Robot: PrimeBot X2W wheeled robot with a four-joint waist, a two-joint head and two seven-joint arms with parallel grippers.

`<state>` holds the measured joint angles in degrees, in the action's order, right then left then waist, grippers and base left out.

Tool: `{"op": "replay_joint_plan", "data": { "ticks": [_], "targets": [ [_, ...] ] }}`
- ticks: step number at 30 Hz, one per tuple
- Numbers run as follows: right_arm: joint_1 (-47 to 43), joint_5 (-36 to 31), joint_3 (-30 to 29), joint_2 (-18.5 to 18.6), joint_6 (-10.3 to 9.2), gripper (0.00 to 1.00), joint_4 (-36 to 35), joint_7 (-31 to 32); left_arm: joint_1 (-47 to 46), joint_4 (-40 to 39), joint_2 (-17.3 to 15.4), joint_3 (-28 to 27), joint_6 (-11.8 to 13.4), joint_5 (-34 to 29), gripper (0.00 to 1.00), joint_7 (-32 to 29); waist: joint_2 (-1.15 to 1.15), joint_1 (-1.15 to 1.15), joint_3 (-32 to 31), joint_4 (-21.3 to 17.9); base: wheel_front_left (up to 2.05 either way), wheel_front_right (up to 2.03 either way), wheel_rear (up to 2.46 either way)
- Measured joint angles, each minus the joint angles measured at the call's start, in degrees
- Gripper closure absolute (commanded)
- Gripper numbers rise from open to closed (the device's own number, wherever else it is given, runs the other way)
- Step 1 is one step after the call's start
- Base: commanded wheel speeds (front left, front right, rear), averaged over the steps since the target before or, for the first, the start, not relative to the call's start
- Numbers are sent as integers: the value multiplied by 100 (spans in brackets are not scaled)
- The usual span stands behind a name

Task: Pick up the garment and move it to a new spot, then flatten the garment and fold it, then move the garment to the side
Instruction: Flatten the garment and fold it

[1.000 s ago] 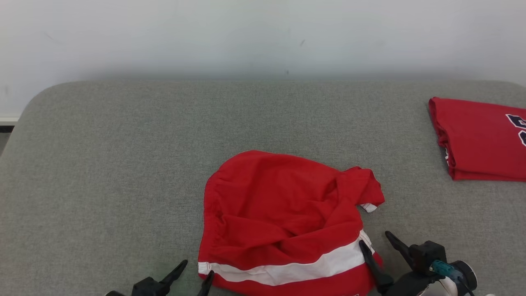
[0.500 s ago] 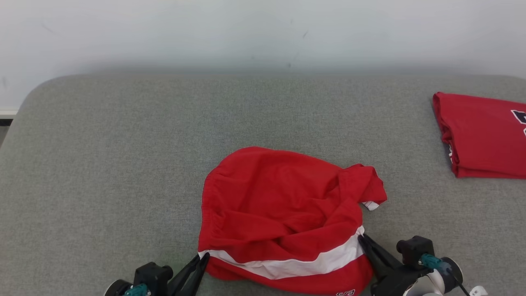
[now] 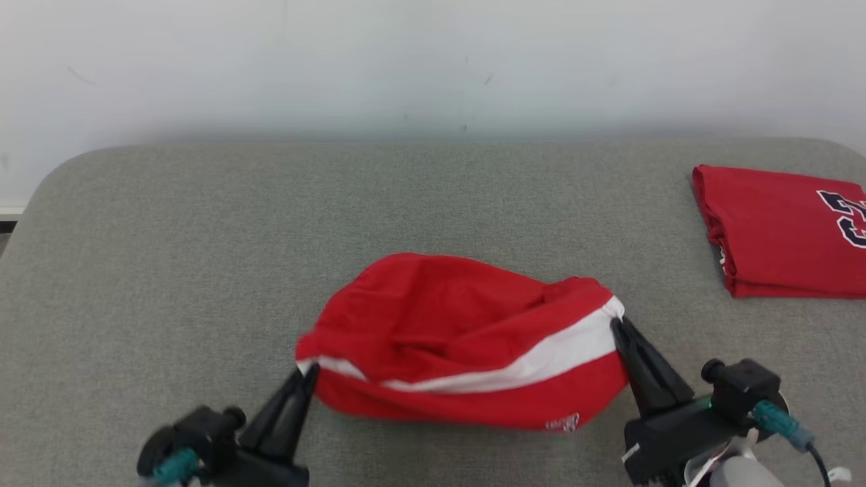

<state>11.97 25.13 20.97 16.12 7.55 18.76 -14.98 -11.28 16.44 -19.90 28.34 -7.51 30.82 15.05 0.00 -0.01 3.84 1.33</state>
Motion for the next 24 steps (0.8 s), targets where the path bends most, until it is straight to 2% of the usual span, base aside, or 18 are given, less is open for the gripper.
{"op": "replay_joint_plan", "data": {
  "ticks": [4,11,14,19,24],
  "targets": [
    [254,236,-51,-36,0,100,-224,0,-459,-211,-110,-105,0,62,100,-1,0,0,53,-47,0,0,0],
    [1449,904,-103,-84,0,100,-127,101,-2090,-364,-498,324,0,517,100,-377,0,0,342,-125,0,0,0],
    [2291,1105,-144,-84,0,100,8,257,-3070,-363,-705,477,0,754,100,-653,0,1,576,-162,0,0,0],
    [3858,1235,-293,-42,0,100,296,510,-4886,-141,-771,645,0,1172,100,-1016,1,2,1081,-220,0,0,0],
    [5564,1289,-456,-41,0,100,790,802,-6629,456,-754,739,0,1463,100,-1205,1,2,1649,-278,0,0,0]
  ]
}}
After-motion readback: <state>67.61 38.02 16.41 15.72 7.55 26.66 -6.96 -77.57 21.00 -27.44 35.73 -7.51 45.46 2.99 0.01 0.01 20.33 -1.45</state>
